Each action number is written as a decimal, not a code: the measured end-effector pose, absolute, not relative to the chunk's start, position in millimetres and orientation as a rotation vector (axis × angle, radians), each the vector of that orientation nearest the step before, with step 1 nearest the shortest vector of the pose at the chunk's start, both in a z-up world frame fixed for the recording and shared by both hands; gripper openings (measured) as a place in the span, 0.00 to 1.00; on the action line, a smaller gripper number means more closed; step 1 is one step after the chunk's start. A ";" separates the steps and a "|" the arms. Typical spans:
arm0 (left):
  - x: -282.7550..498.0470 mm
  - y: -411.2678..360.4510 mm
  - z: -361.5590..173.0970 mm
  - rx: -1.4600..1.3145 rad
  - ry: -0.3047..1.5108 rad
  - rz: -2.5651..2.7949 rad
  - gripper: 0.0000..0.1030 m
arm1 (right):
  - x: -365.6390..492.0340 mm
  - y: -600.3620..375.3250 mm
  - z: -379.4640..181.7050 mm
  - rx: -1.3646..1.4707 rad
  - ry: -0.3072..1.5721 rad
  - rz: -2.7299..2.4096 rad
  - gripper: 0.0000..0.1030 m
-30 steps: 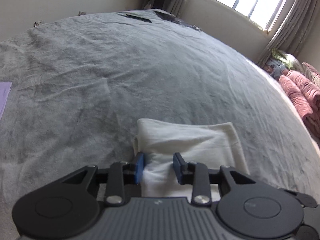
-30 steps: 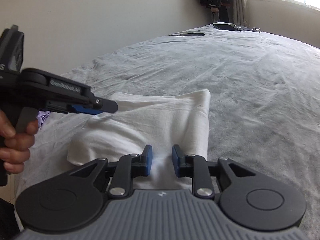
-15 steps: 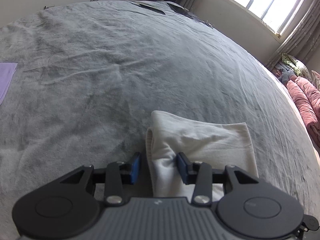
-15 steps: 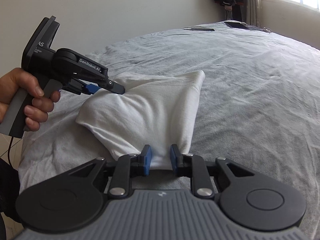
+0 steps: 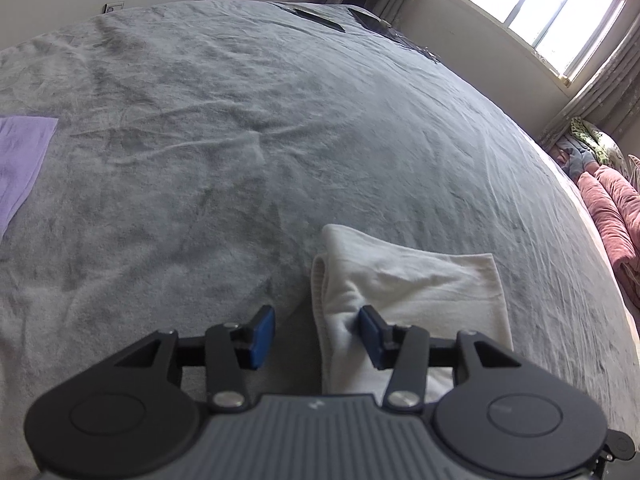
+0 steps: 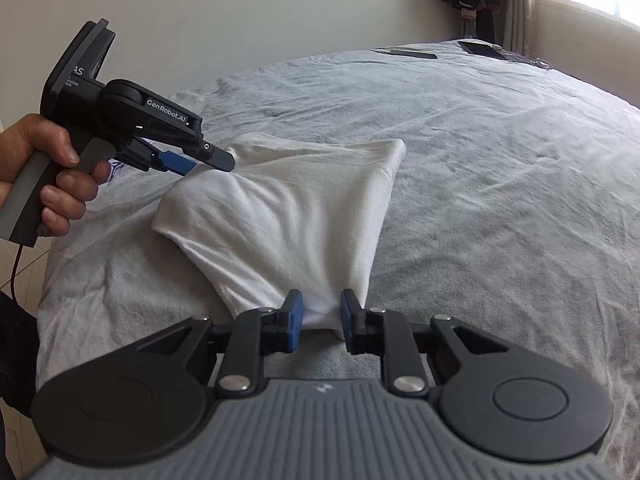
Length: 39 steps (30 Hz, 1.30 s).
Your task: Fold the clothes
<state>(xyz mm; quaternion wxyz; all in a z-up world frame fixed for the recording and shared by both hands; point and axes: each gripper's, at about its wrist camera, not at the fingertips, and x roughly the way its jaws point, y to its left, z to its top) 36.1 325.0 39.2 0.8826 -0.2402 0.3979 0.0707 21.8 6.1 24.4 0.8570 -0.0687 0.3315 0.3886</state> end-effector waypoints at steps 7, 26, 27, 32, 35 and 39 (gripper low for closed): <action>14.0 327.2 60.7 -0.541 0.742 0.133 0.46 | 22.4 -0.9 31.0 -0.112 0.674 0.804 0.25; 24.5 296.3 38.8 -0.511 0.849 -0.020 0.30 | 73.4 31.5 21.0 0.027 0.656 0.731 0.00; 24.0 294.4 39.3 -0.502 0.849 -0.018 0.30 | 71.6 31.4 21.4 0.026 0.652 0.722 0.00; 23.7 294.5 40.4 -0.502 0.848 -0.011 0.30 | 64.9 32.2 33.7 -0.009 0.607 0.677 0.00; 24.0 293.2 41.0 -0.497 0.848 -0.005 0.30 | 69.4 36.3 40.2 -0.012 0.591 0.673 0.01; 24.6 291.2 41.3 -0.485 0.847 0.003 0.30 | 80.0 50.2 25.2 -0.079 0.645 0.655 0.00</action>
